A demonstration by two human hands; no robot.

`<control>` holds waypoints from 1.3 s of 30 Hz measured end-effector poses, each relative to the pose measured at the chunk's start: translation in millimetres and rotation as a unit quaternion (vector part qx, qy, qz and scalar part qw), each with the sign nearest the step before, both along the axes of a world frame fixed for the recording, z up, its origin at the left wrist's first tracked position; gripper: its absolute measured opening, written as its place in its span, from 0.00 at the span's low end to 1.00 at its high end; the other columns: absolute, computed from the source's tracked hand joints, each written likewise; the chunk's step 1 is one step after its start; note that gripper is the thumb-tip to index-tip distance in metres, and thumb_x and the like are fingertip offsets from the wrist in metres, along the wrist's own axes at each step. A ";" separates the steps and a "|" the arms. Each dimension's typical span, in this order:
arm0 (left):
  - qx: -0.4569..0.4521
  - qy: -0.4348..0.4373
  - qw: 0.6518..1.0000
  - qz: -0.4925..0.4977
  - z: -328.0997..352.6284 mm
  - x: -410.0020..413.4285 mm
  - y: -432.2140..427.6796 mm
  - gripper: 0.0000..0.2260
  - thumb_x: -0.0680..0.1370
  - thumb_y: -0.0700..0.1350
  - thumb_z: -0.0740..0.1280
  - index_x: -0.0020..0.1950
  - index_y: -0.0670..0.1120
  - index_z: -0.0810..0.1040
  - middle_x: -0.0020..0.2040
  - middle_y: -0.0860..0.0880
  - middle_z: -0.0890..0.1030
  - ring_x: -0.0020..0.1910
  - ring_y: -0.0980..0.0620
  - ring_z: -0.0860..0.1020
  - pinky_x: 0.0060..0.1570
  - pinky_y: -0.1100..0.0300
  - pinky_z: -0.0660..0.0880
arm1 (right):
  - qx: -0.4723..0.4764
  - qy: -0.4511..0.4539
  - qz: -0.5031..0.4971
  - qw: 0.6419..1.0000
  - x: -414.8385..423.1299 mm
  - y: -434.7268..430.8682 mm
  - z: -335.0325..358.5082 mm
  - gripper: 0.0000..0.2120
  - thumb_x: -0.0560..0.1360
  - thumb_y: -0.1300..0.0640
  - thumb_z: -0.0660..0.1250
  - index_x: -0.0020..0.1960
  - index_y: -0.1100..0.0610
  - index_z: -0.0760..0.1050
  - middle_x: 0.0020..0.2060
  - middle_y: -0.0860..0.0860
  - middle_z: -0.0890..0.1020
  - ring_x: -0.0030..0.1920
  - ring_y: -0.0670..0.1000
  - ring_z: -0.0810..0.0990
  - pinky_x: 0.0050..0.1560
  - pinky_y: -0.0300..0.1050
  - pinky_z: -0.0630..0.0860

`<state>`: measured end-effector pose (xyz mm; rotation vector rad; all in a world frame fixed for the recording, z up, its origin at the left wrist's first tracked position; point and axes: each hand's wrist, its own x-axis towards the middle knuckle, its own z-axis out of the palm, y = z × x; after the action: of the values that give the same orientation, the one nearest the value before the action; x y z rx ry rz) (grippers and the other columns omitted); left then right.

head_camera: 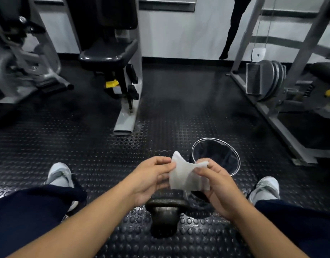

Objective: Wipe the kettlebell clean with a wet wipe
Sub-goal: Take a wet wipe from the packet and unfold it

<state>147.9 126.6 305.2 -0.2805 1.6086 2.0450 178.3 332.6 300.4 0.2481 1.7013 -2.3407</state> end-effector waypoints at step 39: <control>-0.419 0.459 0.783 -0.022 115.2 5.9 2.7 0.05 0.72 0.56 0.78 0.38 0.58 0.84 0.67 0.72 0.74 0.69 0.68 0.67 0.69 0.57 0.64 | 0.203 0.227 -0.058 0.951 13.1 -2.4 37.0 0.15 0.71 0.55 0.79 0.55 0.47 0.79 0.54 0.45 0.84 0.57 0.47 0.82 0.59 0.46 0.76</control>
<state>153.8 129.3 420.4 0.5697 3.0237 1.2867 191.4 330.2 337.4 -0.1430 2.4489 -2.2198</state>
